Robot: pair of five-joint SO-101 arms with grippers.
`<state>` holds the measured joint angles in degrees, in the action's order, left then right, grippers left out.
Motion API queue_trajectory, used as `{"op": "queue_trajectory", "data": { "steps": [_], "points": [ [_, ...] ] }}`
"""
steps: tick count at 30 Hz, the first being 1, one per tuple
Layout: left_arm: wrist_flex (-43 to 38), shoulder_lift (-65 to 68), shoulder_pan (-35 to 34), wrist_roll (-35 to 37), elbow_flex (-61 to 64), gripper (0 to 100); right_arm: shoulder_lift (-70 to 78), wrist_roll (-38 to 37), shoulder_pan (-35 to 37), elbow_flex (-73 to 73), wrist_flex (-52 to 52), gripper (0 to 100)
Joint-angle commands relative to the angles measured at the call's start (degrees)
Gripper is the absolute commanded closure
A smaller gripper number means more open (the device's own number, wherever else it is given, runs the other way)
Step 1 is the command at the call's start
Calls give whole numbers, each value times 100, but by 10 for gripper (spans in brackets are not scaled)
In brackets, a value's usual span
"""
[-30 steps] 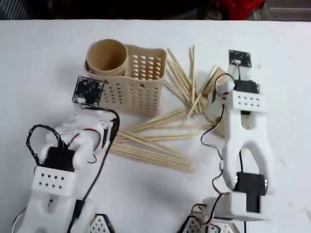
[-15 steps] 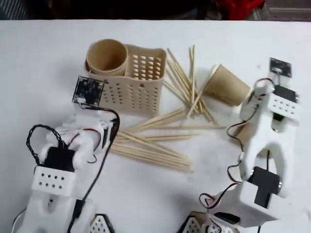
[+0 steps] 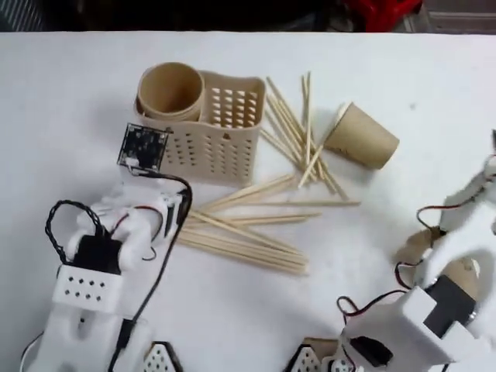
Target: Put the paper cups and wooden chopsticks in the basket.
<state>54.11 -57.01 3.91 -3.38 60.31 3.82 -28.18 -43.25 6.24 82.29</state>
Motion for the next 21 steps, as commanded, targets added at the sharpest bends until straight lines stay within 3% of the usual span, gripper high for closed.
{"op": "queue_trajectory", "data": {
  "steps": [1,6,9,13,17,21],
  "points": [
    [-255,-110,66,-35,9,797,-84,-580,-444,-211,48,902],
    [-255,-110,66,-35,9,797,-127,-1327,-1059,-229,31,983],
    [-255,-119,57,-35,9,797,-136,-1846,-1367,-229,31,981],
    [-255,-119,57,-26,9,797,-154,-1881,-1552,-255,22,982],
    [-264,-119,13,-9,-18,797,-567,-1538,-1297,-255,57,982],
    [-299,-119,-637,9,-202,797,-1552,-765,-347,-255,391,982]
  ]
}}
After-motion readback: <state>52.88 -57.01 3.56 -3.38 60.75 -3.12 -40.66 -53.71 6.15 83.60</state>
